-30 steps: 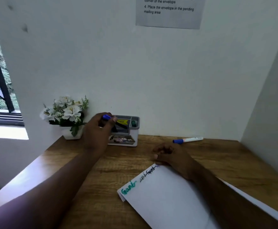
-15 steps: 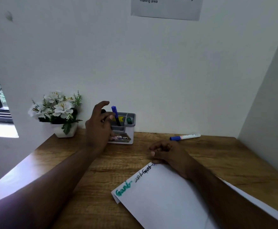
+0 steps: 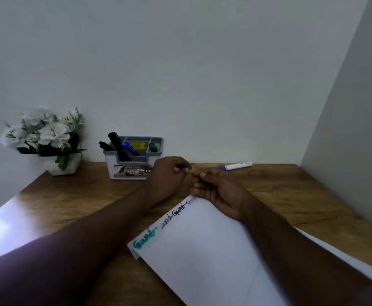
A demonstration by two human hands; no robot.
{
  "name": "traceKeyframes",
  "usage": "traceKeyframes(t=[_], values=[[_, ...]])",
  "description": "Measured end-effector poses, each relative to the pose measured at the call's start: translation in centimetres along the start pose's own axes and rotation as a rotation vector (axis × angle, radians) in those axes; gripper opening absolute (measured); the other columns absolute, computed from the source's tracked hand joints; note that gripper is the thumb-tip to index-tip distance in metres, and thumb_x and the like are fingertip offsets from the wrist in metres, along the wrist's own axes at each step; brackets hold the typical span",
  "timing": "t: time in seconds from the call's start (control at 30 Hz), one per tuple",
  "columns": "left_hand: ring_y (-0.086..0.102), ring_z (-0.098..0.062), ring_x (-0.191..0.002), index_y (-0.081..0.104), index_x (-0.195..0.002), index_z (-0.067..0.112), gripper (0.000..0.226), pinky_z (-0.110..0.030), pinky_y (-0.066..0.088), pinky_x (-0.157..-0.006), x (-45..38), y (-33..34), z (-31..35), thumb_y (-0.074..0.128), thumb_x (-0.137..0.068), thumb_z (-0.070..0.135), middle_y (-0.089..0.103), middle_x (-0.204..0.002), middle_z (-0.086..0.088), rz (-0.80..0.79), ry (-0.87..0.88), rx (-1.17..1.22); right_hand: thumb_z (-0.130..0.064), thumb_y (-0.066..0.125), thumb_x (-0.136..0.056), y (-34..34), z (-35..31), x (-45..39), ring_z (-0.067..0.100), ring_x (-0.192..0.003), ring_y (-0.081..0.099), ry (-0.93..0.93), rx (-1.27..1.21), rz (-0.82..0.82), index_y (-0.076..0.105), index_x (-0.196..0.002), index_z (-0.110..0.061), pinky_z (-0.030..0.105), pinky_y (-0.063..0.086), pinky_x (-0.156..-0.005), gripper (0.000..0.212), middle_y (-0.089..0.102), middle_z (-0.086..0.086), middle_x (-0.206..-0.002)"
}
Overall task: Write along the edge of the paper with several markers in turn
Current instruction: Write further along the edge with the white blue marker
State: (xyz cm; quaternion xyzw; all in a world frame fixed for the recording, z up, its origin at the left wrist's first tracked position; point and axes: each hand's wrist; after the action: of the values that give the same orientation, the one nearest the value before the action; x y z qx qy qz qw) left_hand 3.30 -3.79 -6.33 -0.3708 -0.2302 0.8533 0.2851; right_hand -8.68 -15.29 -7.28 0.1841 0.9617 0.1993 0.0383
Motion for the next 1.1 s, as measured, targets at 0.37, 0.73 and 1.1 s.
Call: traceKeyframes(t=[0.37, 0.73, 1.1], values=[[0.066, -0.018, -0.092, 0.076, -0.095, 0.008, 0.028, -0.031, 0.052, -0.079, -9.6, 7.1, 0.9, 0.074, -0.077, 0.03, 0.074, -0.098, -0.008, -0.425, -0.113, -0.034, 0.001, 0.042, -0.09, -0.1, -0.1, -0.4, 0.012, -0.046, 0.056, 0.037, 0.075, 0.011, 0.062, -0.071, 0.001, 0.023, 0.049, -0.044, 0.028, 0.061, 0.011, -0.059], [0.059, -0.023, -0.066, 0.058, -0.091, 0.015, 0.005, -0.036, 0.049, -0.061, -3.6, 2.7, 0.7, 0.06, -0.088, 0.018, 0.064, -0.08, -0.008, 0.018, -0.074, -0.029, -0.029, 0.051, -0.093, -0.8, -0.5, -0.5, 0.011, -0.042, 0.051, 0.042, 0.02, 0.065, 0.06, -0.065, -0.005, 0.021, 0.045, -0.042, 0.038, 0.057, 0.007, -0.055], [0.052, -0.004, -0.068, 0.06, -0.114, 0.024, 0.021, -0.015, 0.039, -0.058, 5.5, -3.0, 0.7, 0.05, -0.095, 0.024, 0.055, -0.079, 0.01, -0.279, -0.039, -0.163, -0.031, 0.052, -0.096, 0.4, -0.1, 0.5, 0.016, -0.034, 0.056, 0.005, 0.187, 0.05, 0.064, -0.078, 0.006, 0.023, 0.048, -0.036, 0.043, 0.064, 0.013, -0.05]])
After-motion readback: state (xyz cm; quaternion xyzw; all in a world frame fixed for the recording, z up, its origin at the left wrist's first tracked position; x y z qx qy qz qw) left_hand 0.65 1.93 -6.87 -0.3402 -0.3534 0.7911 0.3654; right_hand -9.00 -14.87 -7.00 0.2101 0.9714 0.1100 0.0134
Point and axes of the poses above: each hand's wrist, its own x-axis away from the middle knuckle, its own y-axis out of the palm, z = x × y
